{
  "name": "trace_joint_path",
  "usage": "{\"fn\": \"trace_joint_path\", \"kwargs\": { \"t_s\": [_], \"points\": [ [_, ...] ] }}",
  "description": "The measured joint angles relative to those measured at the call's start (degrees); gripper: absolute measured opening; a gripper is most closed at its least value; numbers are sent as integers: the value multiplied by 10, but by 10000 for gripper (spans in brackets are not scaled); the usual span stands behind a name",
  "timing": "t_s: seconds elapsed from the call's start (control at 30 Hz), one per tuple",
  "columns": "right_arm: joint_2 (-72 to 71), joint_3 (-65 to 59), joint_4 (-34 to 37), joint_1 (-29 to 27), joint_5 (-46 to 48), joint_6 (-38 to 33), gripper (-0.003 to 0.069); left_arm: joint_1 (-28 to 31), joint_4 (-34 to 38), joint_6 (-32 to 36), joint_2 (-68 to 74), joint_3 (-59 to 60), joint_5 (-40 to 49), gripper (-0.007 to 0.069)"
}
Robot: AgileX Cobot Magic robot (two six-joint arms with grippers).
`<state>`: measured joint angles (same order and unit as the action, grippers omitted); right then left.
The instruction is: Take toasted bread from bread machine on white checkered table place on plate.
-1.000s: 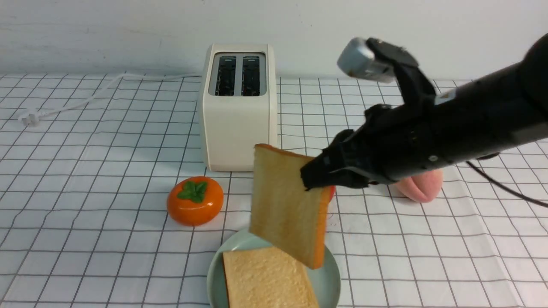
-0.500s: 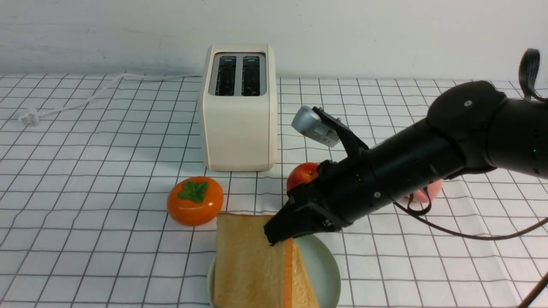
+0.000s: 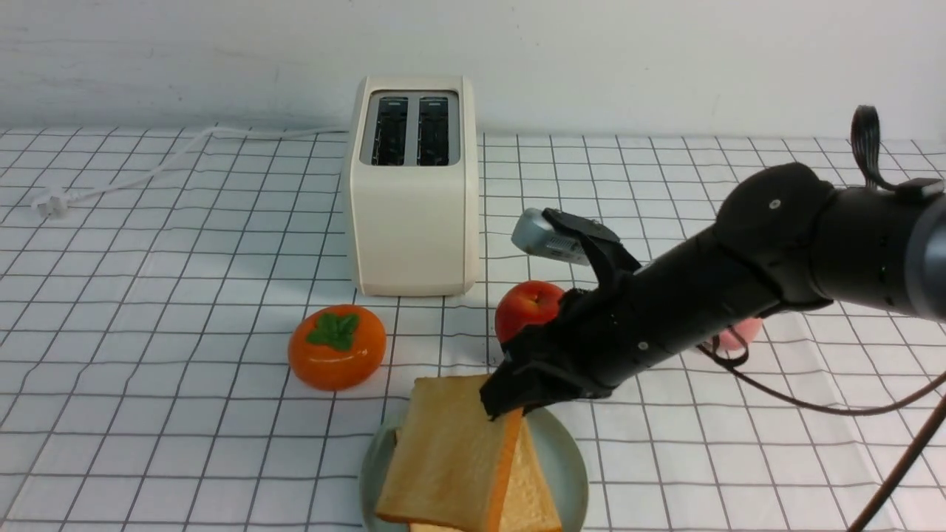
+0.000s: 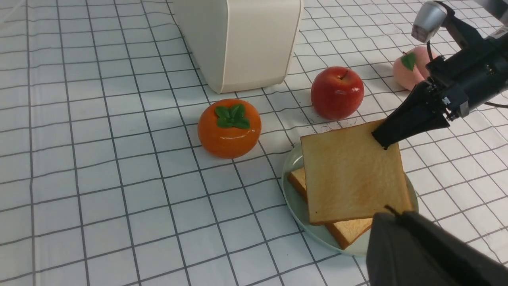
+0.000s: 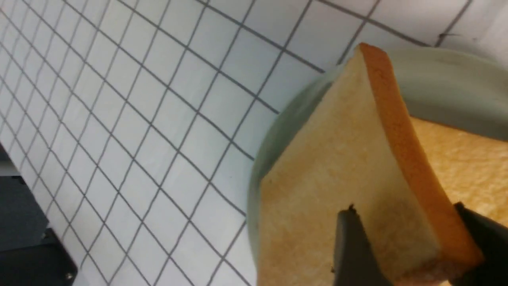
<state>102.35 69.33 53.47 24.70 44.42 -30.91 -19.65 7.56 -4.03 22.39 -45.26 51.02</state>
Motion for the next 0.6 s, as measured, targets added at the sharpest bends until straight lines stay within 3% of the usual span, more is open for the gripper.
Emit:
{"fn": "trace_joint_path", "kwargs": {
  "t_s": [0.03, 0.07, 0.13, 0.23, 0.37, 0.6],
  "points": [
    [0, 1, -1, -1, 1, 0, 363, 0, 0, 0, 0, 0, 0, -13],
    [-2, 5, -10, -16, 13, 8, 425, 0, 0, 0, 0, 0, 0, -13],
    [-9, 12, -24, -33, 36, 23, 461, 0, 0, 0, 0, 0, -1, -13],
    [-51, 34, -58, -67, 93, 64, 455, 0, -1, 0, 0, 0, -14, -13],
    [-110, 41, -113, -77, 137, 101, 385, 0, -11, 0, 0, 0, -50, -13],
    [-297, 41, -285, -55, 242, 226, 87, 0, -22, -10, -56, 8, -88, -13]
  ]
}}
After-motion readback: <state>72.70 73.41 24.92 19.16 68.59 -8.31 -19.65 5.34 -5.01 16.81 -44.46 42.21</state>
